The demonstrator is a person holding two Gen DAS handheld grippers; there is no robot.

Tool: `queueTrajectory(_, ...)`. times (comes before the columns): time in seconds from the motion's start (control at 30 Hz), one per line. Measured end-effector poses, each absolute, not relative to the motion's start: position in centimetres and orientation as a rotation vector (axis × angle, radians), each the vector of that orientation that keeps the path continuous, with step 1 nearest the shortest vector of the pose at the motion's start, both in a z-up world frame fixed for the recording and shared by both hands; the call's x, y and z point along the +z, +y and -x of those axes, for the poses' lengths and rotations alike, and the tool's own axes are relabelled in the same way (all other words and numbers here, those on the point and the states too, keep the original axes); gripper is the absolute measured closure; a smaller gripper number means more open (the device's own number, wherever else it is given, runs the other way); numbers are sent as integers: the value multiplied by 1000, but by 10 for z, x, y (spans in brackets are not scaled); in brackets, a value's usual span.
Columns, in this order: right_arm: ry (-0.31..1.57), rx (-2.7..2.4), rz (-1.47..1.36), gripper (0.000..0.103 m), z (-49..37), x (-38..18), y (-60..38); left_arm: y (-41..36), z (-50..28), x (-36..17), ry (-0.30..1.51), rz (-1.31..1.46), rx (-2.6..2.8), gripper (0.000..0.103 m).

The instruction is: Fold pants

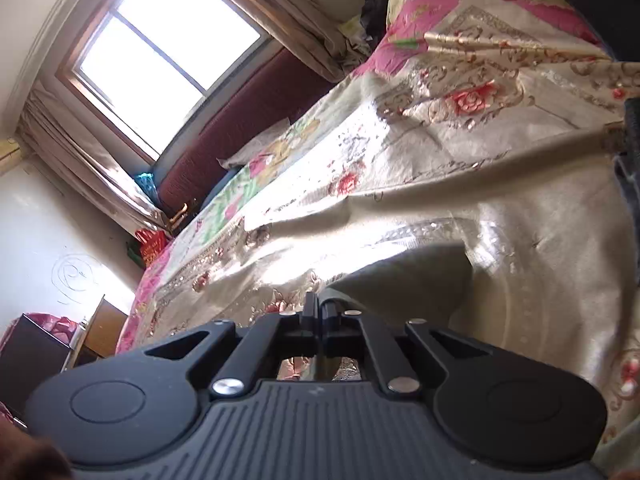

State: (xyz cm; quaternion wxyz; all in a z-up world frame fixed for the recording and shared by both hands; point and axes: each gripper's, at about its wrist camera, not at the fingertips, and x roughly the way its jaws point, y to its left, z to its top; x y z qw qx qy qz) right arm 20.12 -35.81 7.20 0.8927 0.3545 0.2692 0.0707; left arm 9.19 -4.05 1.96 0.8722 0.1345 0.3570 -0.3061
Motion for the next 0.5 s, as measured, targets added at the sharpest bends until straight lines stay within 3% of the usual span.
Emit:
queueTrajectory(0.17,561,8,-755,100,-131,66,-396,-54,-80,12,754,-328,-672,67)
queueTrajectory(0.3,674,-118,-749,100,-91,24,-413,-64,-72,2,777,-365,-683,66)
queueTrajectory(0.5,689,-122,-1011,94,-77,-29,-441,-81,-70,-3,774,-452,-657,60)
